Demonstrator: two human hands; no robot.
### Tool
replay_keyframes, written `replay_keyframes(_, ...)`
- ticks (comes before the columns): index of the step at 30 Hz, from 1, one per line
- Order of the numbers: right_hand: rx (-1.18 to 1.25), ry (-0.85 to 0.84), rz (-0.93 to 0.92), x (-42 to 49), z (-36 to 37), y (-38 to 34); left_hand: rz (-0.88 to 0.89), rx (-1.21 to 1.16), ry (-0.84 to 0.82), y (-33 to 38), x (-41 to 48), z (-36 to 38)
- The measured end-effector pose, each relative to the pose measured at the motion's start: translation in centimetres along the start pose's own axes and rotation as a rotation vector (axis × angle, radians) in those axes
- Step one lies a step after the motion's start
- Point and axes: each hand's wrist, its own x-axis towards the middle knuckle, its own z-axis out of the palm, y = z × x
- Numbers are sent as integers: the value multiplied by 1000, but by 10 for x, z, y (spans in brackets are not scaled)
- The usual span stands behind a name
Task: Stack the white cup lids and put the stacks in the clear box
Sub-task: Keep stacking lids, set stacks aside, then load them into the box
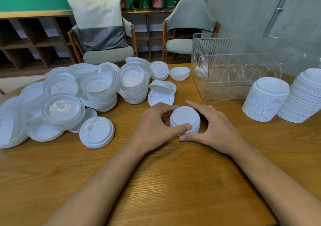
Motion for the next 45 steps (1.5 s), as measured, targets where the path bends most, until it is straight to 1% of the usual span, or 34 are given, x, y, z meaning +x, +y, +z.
replay_keyframes(11,-47,-69,19,-1,-1,0,-10,41,-64,-10,2,3)
replay_keyframes(14,-44,-58,26,-2,0,0,23,82,-86,-13,2,2)
replay_keyframes(16,-44,-45,35,-2,1,-2,64,80,-45,-14,3,-3)
replay_keyframes(18,-51,-40,39,-2,1,-2,123,107,87,-15,4,-8)
replay_keyframes(20,-46,-43,49,-2,1,-1,174,205,213,-20,7,-11)
replay_keyframes(21,-38,-42,53,-1,1,-1,179,269,243,-24,8,-12)
replay_keyframes(24,-19,-49,63,-1,2,1,169,392,225,-30,11,-13)
replay_keyframes(30,-16,-61,75,-1,1,2,103,435,183,-34,14,-13)
replay_keyframes(35,-28,-63,82,-1,0,1,134,438,202,-35,14,-14)
replay_keyframes(40,-29,-36,68,-1,-1,-2,147,415,183,-31,12,-14)
replay_keyframes(45,-32,-29,55,-1,0,-1,163,306,288,-26,12,-17)
